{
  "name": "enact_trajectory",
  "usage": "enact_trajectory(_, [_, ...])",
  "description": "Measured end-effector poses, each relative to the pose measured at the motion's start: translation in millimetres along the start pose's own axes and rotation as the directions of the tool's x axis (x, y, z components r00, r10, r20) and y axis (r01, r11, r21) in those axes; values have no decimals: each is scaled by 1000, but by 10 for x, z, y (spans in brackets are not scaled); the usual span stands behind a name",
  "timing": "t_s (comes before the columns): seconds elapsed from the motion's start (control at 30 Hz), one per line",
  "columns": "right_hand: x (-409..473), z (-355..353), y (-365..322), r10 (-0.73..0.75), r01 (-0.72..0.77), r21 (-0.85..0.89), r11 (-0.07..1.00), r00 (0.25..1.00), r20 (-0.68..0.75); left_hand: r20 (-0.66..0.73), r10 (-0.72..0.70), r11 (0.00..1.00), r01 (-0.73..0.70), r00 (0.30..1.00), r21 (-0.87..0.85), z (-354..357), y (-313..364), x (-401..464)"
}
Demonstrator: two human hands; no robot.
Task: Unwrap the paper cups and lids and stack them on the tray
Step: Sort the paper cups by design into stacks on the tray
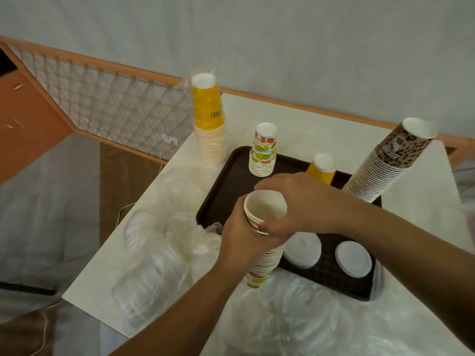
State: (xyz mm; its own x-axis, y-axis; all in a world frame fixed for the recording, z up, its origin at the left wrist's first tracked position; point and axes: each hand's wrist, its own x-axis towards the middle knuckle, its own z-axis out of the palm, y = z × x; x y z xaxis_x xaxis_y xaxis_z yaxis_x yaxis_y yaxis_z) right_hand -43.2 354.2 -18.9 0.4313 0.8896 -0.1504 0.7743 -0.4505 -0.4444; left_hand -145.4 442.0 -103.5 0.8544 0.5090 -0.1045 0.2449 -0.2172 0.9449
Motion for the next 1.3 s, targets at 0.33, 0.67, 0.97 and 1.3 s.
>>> enact_trajectory(0.33, [-118,-522,609,9,-52,200,978,978,209,-45,-48,999,47,998,-25,-35,-3,19])
enact_trajectory(0.67, [680,35,852,205,-47,584,810,956,-208,3,-91,995,91,996,-41,-126,-13,84])
enact_trajectory(0.97, [1609,210,1255,462,41,770,637,779,-424,87,-15,1000,12,996,28,-127,-77,107])
enact_trajectory(1.3, [1677,376,1364,350,-231,298,926,819,-454,67,52,999,-53,996,12,-134,-142,122])
